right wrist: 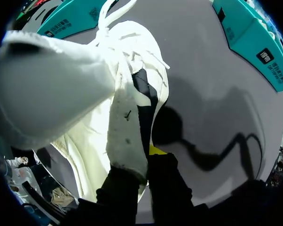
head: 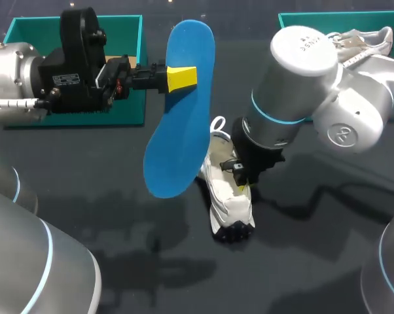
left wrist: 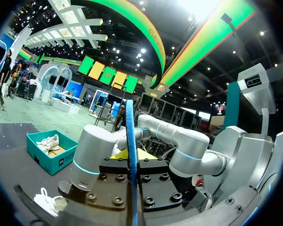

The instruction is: Take the shoe out of the shoebox, open the shoe tongue, remove and reinsert the insole, then place the shoe into the shoebox

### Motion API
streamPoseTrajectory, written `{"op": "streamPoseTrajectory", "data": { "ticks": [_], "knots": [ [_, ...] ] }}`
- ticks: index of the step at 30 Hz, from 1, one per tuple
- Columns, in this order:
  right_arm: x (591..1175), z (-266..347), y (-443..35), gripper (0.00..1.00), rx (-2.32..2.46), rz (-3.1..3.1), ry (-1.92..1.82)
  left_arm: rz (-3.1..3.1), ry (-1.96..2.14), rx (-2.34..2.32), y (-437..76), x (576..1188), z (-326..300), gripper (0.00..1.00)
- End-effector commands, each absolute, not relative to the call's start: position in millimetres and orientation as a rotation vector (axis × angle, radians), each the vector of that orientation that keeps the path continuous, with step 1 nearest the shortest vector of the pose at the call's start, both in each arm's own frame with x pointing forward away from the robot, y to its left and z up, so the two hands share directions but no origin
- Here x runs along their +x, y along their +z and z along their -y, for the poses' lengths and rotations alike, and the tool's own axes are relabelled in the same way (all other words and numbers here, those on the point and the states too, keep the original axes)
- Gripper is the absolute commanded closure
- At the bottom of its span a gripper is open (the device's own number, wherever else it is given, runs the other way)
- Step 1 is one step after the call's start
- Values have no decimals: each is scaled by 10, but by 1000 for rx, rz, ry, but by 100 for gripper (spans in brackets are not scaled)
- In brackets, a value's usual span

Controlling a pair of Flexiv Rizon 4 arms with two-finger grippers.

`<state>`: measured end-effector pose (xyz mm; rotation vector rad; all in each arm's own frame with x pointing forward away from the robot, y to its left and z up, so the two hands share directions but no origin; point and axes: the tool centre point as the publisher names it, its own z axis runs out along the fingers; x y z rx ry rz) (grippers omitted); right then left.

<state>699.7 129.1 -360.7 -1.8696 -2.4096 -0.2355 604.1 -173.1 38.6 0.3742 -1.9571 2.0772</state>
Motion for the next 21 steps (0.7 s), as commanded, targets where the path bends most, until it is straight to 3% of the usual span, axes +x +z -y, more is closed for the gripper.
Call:
{"op": "streamPoseTrajectory", "data": {
  "ticks": [1, 21],
  "knots": [
    [7047, -1301, -3720, 100, -1868, 2386, -248, 1956, 2078, 373, 382, 6040, 1735, 100],
    [7160, -1281, -4096, 100, -1835, 2300, -240, 1956, 2078, 373, 382, 6040, 1735, 100]
  ]
}}
